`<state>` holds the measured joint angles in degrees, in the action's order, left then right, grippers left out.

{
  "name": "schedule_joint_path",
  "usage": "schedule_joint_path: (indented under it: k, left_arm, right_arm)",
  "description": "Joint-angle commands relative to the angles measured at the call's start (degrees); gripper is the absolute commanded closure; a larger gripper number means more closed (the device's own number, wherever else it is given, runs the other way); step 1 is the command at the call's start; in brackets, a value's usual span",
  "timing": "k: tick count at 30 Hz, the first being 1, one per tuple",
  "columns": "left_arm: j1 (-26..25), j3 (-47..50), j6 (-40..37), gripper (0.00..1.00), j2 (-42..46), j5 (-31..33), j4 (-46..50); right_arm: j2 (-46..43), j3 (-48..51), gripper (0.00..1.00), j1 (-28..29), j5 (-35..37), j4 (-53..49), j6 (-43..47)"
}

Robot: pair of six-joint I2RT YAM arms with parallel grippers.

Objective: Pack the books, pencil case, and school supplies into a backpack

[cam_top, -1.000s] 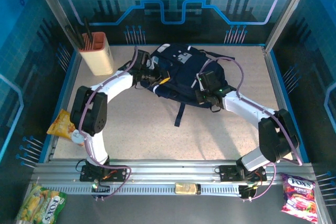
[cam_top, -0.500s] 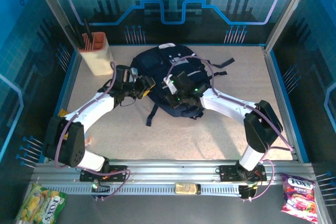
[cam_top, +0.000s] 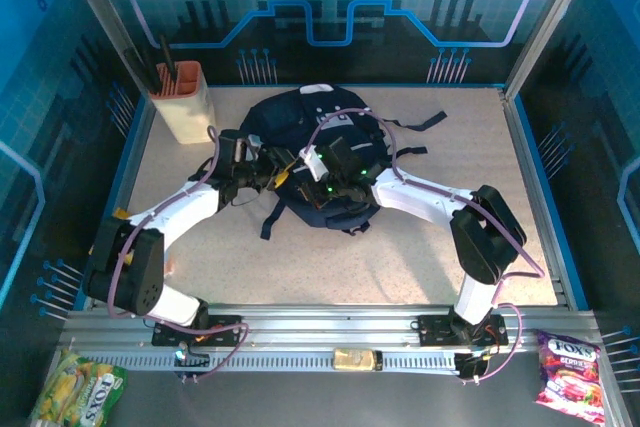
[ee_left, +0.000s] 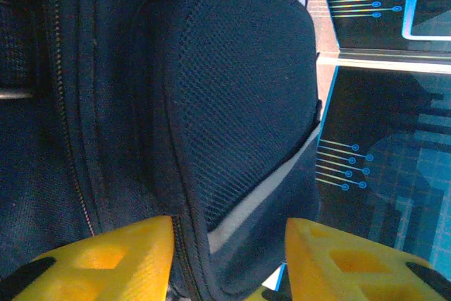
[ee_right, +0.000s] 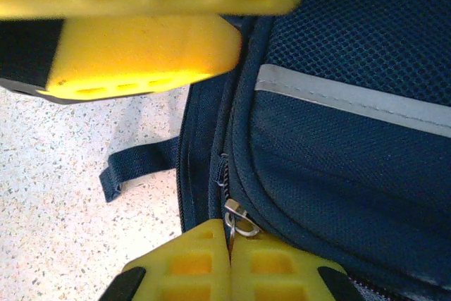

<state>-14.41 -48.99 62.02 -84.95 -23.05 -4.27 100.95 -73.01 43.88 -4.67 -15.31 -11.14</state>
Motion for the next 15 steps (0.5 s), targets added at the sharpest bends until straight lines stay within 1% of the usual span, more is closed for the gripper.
schedule_joint_path:
  k: [1, 5, 8, 11, 13, 14, 15]
  left_arm:
    - [0.18, -1.38, 0.5, 0.57, -1.64, -0.47, 0.87]
    - [0.18, -1.63, -0.04, 0.57, -1.96, 1.95, 2.92]
    - [0.18, -2.87, 0.26, 0.64, -3.8, 1.09, 1.48]
    - [0.15, -4.87, 0.41, 0.79, -6.06, 0.16, -0.03]
    - [0.18, -6.13, -0.03, 0.92, -7.13, 0.28, 0.33]
    - [0.18, -6.53, -0.38, 0.98, -7.48, 0.45, 0.41]
    - [0.18, -6.72, -0.81, 1.0, -7.67, 0.71, 0.59]
  right_arm:
    - [0.74, -2.48, 1.0, 2.11, -5.17, 2.29, 0.15]
    - [0.53, -2.44, 1.0, 2.31, -4.83, 2.22, -0.1]
    - [0.71, -2.72, 1.0, 2.35, -4.76, 1.83, 0.01]
    - [0.51, -2.7, 1.0, 2.48, -3.21, 0.41, -0.1]
    - [-0.29, -1.78, 1.0, 2.48, -0.82, -0.61, -0.52]
    - [-0.8, -1.12, 0.98, 2.44, 1.21, -1.39, -1.11]
    - [-1.38, -0.3, 0.97, 2.14, 2.94, -2.23, -1.53]
